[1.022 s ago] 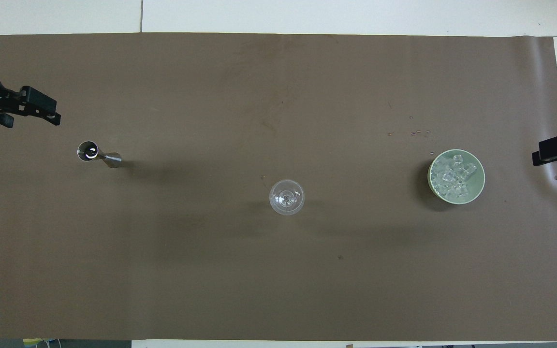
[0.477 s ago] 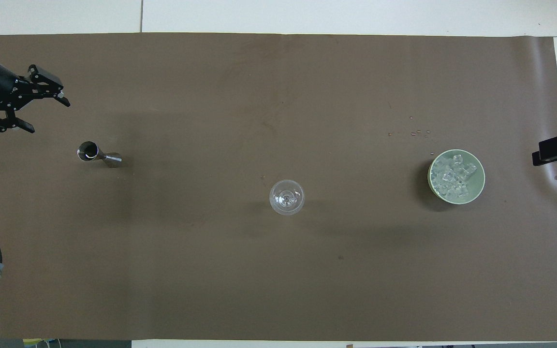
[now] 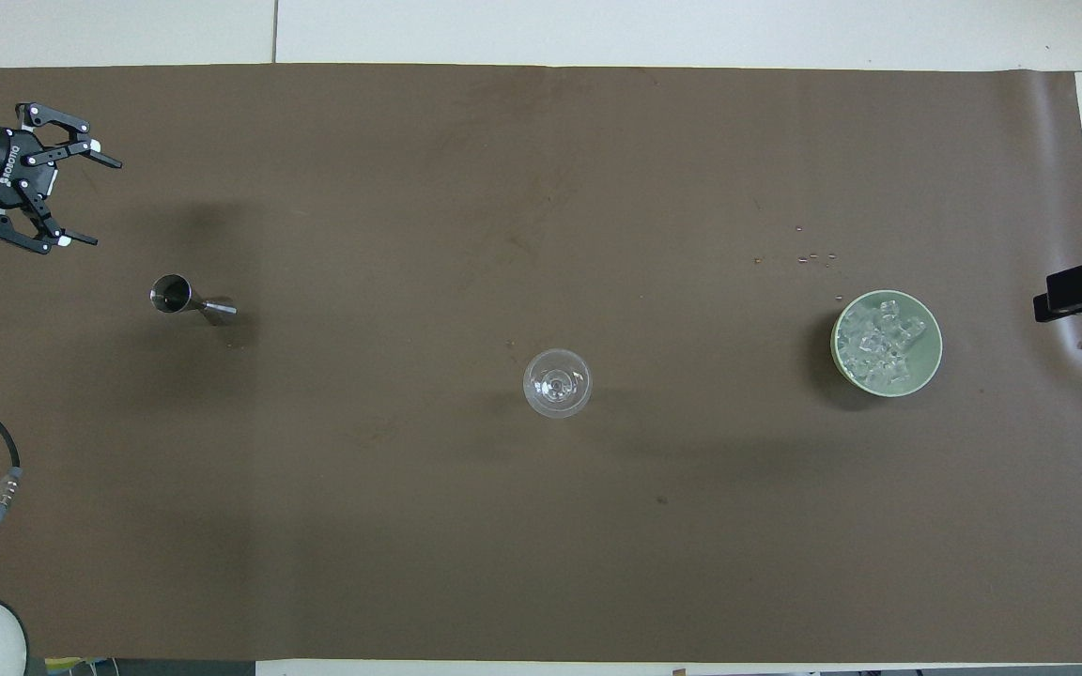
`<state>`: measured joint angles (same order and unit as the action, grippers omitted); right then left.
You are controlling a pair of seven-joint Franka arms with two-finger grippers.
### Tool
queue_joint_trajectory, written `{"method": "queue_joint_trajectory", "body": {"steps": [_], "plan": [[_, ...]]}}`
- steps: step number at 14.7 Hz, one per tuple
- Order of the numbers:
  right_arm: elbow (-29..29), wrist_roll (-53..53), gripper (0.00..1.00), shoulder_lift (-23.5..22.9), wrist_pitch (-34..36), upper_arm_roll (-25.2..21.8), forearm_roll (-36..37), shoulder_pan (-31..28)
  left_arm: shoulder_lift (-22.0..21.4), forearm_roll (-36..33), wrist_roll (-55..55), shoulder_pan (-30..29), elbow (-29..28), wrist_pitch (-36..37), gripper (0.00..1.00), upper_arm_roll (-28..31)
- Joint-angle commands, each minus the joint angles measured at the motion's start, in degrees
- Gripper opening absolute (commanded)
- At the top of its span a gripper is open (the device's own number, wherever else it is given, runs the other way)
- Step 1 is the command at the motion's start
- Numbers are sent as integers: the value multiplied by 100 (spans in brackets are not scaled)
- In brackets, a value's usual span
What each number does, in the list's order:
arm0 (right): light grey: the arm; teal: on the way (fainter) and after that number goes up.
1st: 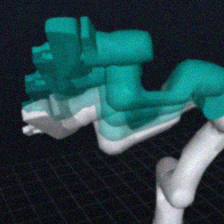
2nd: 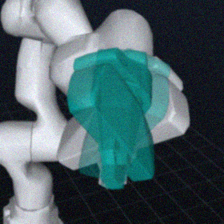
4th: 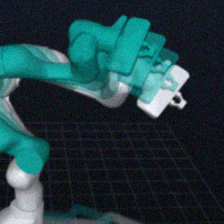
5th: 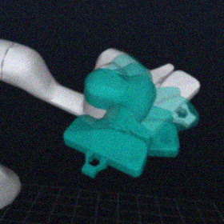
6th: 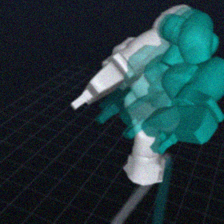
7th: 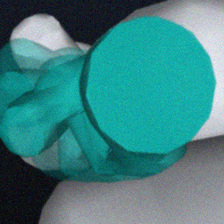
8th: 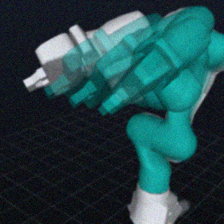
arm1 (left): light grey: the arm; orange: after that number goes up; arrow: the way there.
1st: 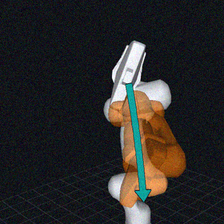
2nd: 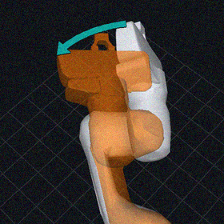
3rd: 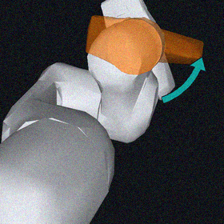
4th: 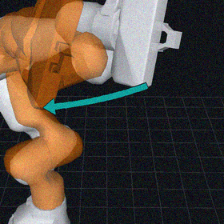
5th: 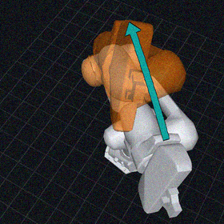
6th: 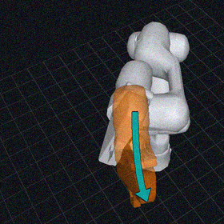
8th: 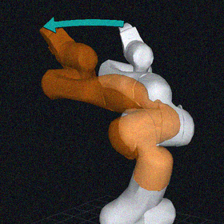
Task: Pour wine and add ice with both arms
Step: 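Reach the left gripper toward the small silver jigger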
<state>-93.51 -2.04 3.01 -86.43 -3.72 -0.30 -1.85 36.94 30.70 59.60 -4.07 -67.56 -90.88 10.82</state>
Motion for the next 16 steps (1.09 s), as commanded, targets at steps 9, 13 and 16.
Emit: {"method": "queue_joint_trajectory", "body": {"steps": [9,13,16], "plan": [[-45,-112,100,60,56,29,3,-43,-1285,567,631,90,-2682,-860,100,70],[-45,-112,100,51,56,29,3,-43,-1488,1401,579,-269,-3307,-1326,100,61],[-45,-112,100,60,56,29,3,-43,-1645,1736,142,-357,-3850,-1414,100,61]]}}
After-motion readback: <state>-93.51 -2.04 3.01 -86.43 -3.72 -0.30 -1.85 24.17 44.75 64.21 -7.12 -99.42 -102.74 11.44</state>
